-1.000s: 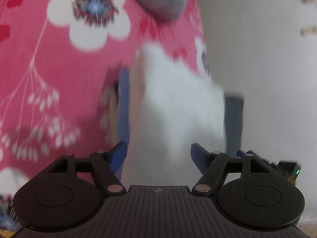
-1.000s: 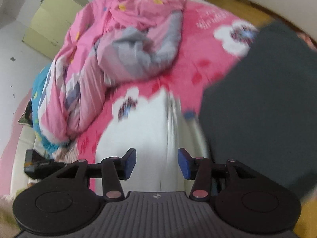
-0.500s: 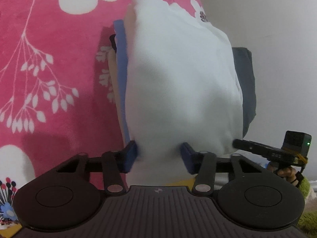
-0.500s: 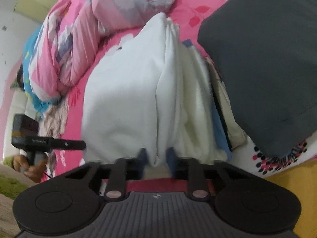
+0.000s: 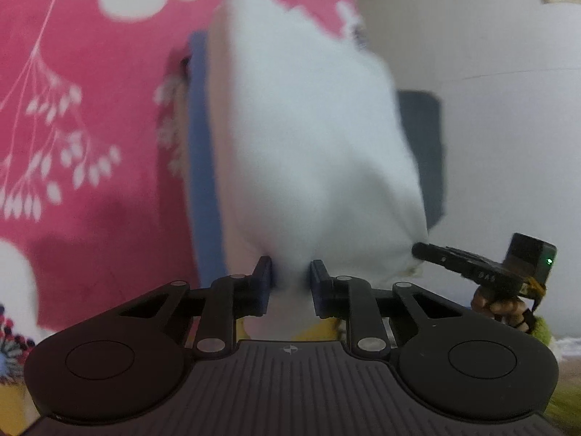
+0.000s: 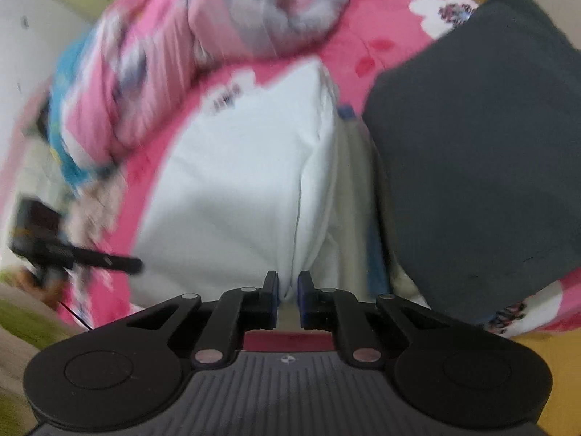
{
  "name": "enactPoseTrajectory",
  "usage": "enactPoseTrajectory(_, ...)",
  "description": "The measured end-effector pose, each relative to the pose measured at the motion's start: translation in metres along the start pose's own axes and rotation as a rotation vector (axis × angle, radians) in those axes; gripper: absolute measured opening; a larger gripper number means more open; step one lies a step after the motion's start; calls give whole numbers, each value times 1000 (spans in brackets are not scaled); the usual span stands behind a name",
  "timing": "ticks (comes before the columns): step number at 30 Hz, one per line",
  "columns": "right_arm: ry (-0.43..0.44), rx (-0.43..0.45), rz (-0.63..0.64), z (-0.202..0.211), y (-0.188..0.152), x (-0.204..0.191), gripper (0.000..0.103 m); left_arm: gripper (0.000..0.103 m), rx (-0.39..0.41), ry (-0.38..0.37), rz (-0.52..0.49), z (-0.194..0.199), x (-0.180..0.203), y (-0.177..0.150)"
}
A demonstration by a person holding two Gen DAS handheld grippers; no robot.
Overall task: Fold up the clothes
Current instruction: 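Carry the sweatshirt with both grippers and lower it onto the folded clothes stack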
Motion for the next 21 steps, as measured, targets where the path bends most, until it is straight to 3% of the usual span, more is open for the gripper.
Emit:
enactPoseTrajectory(3, -38, -52, 14, -23, -8, 5, 12, 30, -8, 79, -41, -13, 0, -3)
enactPoseTrajectory(5, -56, -70, 20, -28, -10, 5, 19, 32, 10, 119, -97, 2, 8, -6)
enactPoseTrajectory(8, -123, -55, 70, 2, -2, -8, 25, 46, 51, 191, -186, 27, 21, -10)
enactPoseTrajectory(12, -234, 32, 179, 49, 19, -30, 23, 50, 159, 156, -351, 47, 59, -11)
enactPoseTrajectory(14, -236, 116, 253, 50, 37, -45, 21, 50, 162, 147, -421, 32, 74, -9)
enactPoseTrajectory(16, -208, 142, 329, 31, 49, -56, 17, 50, 148, 160, -470, 11, 82, -6)
enactPoseTrajectory(18, -235, 70, 391, -2, 49, -50, 16, 50, 113, 209, -472, -16, 76, -2)
enactPoseTrajectory(21, -292, -18, 472, -33, 50, -41, 10, 50, 97, 267, -515, -24, 69, -3)
Point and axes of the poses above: each gripper's, at about its wrist camera, not at the fingertips, and z roughly against the way its jaws point, x to its right, y to its top, the point moved 1 cm from there along -z, roughly the way its jaws point, and after that the axes turned 15 degrees about z, right-handed, at the moved point
